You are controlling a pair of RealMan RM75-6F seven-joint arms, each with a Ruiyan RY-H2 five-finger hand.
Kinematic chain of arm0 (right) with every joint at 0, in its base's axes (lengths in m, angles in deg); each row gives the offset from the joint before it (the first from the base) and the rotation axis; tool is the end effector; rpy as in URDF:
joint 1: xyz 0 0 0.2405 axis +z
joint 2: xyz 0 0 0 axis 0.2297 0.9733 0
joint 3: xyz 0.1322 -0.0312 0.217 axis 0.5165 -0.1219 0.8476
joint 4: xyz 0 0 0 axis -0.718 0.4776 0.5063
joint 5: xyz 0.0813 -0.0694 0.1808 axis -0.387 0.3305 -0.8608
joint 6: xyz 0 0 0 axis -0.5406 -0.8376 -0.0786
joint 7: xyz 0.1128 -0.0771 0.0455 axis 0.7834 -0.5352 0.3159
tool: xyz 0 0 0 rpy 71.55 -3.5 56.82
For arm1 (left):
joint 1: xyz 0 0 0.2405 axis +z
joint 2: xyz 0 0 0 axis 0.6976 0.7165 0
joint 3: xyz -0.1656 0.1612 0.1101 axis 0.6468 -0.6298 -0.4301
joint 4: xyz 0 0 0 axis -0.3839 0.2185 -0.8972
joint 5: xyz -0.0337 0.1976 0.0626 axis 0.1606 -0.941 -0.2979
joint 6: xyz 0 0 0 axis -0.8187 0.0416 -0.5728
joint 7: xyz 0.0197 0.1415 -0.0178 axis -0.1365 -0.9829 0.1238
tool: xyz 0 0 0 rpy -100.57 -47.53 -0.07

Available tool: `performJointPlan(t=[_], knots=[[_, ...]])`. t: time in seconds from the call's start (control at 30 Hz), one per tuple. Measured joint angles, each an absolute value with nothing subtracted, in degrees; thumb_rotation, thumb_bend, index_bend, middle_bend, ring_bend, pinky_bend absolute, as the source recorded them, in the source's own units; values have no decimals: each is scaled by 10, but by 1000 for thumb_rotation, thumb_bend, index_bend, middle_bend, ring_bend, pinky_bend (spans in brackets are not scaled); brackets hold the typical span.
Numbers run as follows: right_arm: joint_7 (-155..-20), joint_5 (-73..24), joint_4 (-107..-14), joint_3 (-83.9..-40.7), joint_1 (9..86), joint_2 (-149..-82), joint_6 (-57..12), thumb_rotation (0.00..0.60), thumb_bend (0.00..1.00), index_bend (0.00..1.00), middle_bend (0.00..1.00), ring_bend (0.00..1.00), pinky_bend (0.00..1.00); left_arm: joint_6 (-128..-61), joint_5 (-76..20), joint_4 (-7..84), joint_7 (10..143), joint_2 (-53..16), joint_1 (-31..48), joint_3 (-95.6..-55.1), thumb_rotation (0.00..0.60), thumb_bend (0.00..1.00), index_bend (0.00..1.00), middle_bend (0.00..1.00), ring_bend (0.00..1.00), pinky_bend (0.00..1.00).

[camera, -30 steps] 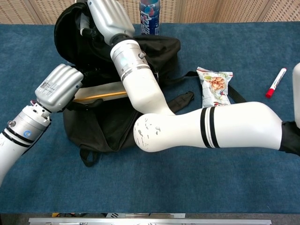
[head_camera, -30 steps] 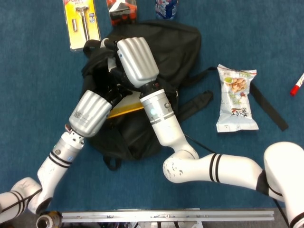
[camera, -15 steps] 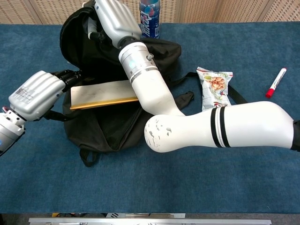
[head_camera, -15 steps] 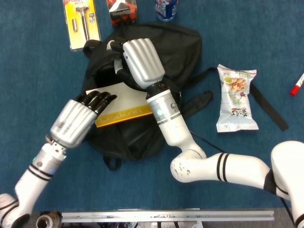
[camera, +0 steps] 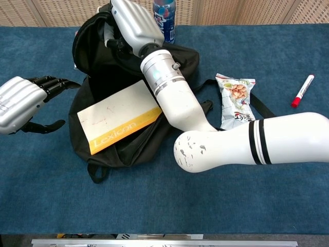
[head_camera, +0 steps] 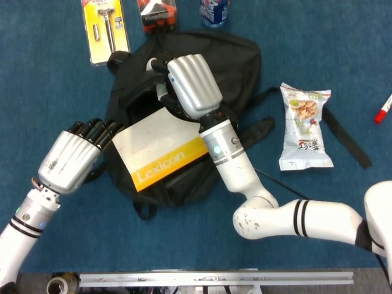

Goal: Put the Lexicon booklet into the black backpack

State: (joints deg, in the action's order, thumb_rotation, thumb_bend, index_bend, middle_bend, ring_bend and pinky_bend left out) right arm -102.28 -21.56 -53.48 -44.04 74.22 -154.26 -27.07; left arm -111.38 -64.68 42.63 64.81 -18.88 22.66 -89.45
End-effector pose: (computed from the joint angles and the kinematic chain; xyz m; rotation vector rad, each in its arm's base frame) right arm 0.0542 -0.3410 -0.0929 1.5815 -1.1042 1.6010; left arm -0.2498 0.2245 0.0321 -1.9048 -0.5610 -0.9902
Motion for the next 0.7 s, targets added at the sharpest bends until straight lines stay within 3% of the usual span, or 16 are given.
performJointPlan(t=[0.33,0.7], knots=[[-1024,-204,-560,-474,717,-1522,-262,600,781,668,564,560,743,-1090,-627,368,630,-214,235,-885,600,269,150,238,244,409],[-1033,-189,-623,-517,677,-1470,-243,600,685,621,530,527,741,-1111,-601,388,630,-187,262,-870,600,269,142,238,244,408]])
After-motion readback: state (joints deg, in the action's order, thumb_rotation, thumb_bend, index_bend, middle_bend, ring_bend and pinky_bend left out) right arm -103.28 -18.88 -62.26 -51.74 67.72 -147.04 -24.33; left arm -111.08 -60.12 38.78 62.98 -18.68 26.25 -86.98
